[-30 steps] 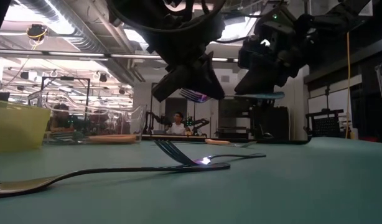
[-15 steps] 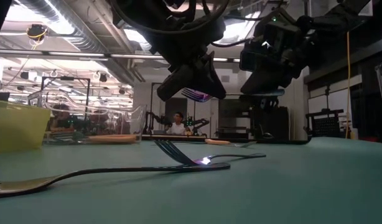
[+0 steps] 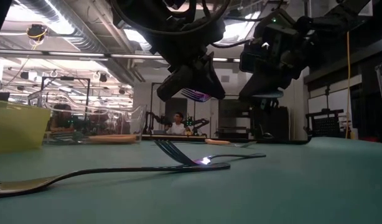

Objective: Sort silverware by color (type)
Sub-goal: Put the blue fork in the yellow bin

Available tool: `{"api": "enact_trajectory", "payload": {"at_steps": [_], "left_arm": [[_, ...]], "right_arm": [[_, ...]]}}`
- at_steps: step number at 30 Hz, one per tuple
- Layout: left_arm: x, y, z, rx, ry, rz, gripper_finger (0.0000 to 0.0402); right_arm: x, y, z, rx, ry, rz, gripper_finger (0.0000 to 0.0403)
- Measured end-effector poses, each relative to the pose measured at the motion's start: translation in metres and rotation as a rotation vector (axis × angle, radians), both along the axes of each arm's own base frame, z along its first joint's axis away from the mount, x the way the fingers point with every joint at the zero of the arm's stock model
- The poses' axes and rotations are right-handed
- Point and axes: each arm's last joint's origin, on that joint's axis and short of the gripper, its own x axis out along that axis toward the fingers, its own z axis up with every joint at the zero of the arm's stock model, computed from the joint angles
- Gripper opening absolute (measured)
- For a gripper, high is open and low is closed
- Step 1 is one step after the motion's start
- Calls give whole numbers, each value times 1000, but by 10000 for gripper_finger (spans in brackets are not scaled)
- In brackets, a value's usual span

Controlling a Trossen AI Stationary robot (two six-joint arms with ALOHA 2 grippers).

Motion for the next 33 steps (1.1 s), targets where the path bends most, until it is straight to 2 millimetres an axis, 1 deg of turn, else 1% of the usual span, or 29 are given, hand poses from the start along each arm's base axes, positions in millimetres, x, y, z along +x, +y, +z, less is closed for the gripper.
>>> {"api": "enact_trajectory", "payload": {"at_steps": [9,14,19,29,33], "left_arm": [[0,1,0,0,-4,5,38],[1,0,1,0,-10,4,42],[-1,-5,3,39,-25,36,43],[-10,-23,24,56,-101,85,43],[-16,-28,38,23,-171,131,43]], "right_arm": [[1,-1,0,-22,-7,-21,2],[1,-1,0,-29,-3,-31,1],[1,-2,0,-59,1,-70,1],[3,-6,1,-141,-10,-180,0],[6,-9,5,-177,-56,-227,0]]}}
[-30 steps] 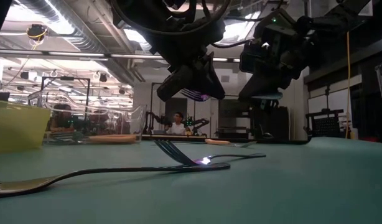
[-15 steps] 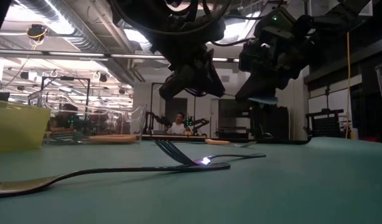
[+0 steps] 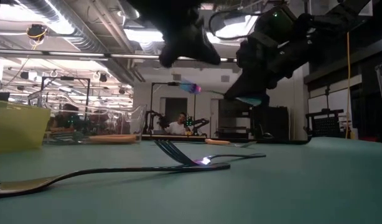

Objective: Sort silverware by color (type)
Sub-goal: Put the blue fork in the yellow bin

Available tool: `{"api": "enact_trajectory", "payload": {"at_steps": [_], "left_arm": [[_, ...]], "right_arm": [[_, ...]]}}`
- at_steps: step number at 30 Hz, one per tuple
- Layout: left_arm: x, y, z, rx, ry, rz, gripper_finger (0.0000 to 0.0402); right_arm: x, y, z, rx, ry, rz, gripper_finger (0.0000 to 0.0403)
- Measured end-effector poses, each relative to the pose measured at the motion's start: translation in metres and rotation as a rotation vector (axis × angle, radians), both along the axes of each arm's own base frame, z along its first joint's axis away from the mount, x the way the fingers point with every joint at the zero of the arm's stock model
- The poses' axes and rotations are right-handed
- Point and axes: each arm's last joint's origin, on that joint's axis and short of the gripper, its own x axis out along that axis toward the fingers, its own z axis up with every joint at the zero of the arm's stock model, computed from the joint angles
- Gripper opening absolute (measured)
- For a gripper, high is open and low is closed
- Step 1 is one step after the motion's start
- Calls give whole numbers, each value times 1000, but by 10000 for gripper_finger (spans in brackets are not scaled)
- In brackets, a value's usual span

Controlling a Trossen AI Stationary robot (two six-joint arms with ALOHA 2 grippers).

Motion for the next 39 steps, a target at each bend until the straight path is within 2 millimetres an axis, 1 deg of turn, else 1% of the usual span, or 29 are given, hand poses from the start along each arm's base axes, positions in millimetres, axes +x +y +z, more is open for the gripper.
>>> {"api": "enact_trajectory", "payload": {"at_steps": [4,9,14,17,20,24,27,33,39], "left_arm": [[-8,-1,20,-74,-63,-11,43],[-29,5,48,-205,-136,54,43],[-51,11,67,-348,-172,130,43],[-59,15,73,-412,-203,175,43],[-59,19,74,-450,-233,211,43],[-55,28,74,-492,-282,256,43],[-50,35,76,-511,-340,275,43],[-42,52,88,-557,-481,276,43],[-39,68,92,-606,-544,282,43]], "right_arm": [[5,-1,8,-58,-104,17,0],[10,-3,20,-114,-237,-15,0],[13,-6,32,-225,-354,-93,0],[14,-8,39,-277,-425,-144,0],[15,-9,47,-320,-495,-181,0],[15,-9,53,-365,-560,-183,0],[15,-9,55,-406,-577,-174,0],[15,-9,56,-477,-583,-148,0],[14,-9,62,-530,-636,-147,0]]}}
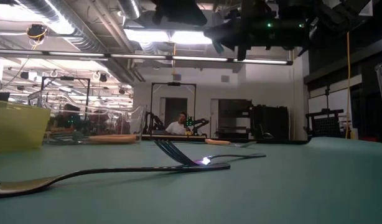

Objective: Sort silverware by color (type)
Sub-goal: Put the blue fork in the yellow bin

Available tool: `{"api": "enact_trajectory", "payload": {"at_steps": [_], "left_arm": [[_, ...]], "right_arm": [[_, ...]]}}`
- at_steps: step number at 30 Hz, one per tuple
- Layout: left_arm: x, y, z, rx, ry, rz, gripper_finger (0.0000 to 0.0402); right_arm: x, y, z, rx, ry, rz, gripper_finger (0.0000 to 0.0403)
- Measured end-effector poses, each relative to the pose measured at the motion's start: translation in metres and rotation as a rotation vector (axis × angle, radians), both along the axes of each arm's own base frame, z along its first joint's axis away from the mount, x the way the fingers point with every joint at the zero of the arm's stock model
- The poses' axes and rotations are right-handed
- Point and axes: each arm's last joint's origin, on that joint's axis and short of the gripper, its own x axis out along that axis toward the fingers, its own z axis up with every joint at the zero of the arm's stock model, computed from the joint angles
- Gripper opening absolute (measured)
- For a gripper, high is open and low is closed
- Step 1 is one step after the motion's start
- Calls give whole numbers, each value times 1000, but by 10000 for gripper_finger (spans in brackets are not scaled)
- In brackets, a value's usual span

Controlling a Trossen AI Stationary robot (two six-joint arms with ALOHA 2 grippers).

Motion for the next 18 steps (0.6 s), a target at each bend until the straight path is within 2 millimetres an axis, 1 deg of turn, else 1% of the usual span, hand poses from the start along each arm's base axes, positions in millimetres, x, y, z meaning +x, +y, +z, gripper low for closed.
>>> {"api": "enact_trajectory", "payload": {"at_steps": [4,8,18], "left_arm": [[1,4,3,-3,-33,8,43],[1,4,4,-4,-47,8,43],[3,3,10,21,-92,-8,43]], "right_arm": [[0,1,4,-52,-34,27,0],[-1,2,7,-67,-67,68,0],[-1,4,7,-104,-63,121,0]]}}
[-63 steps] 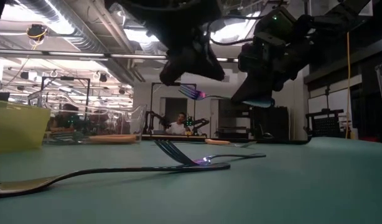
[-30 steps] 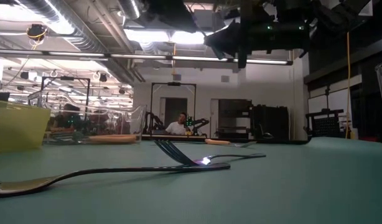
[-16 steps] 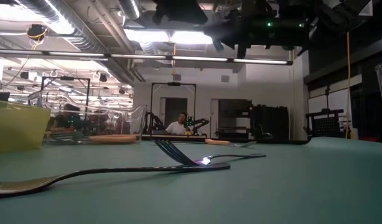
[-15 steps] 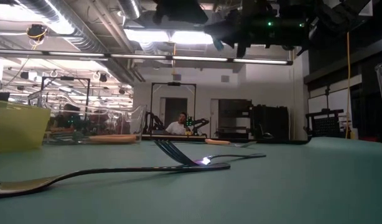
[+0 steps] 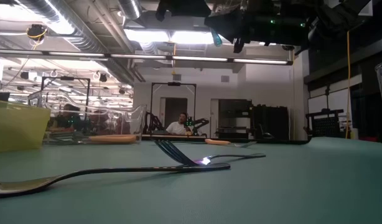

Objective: Sort silverware by color (type)
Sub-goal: Put the blue fork in the yellow bin

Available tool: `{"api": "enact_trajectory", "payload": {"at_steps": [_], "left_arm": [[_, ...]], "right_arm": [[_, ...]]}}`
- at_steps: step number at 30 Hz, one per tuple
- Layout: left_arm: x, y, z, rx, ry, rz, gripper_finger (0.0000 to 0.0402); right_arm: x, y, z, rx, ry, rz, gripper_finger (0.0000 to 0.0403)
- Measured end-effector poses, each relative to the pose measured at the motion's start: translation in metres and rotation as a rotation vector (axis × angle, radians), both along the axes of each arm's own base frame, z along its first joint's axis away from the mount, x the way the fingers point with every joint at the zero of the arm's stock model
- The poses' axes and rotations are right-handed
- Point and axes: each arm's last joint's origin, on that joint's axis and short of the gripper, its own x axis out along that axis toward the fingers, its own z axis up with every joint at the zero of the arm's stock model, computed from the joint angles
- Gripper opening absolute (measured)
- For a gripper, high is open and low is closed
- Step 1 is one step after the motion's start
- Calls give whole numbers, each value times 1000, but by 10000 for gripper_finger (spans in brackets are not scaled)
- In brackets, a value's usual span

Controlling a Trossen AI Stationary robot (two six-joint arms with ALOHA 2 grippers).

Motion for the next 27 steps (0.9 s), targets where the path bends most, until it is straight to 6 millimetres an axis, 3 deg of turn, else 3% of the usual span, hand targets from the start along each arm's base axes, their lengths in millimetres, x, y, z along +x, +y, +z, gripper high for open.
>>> {"api": "enact_trajectory", "payload": {"at_steps": [23,27], "left_arm": [[0,0,0,1,-3,6,43],[0,0,0,22,9,-2,27]], "right_arm": [[0,0,-1,1,9,1,0],[0,0,-1,-2,9,0,0]]}}
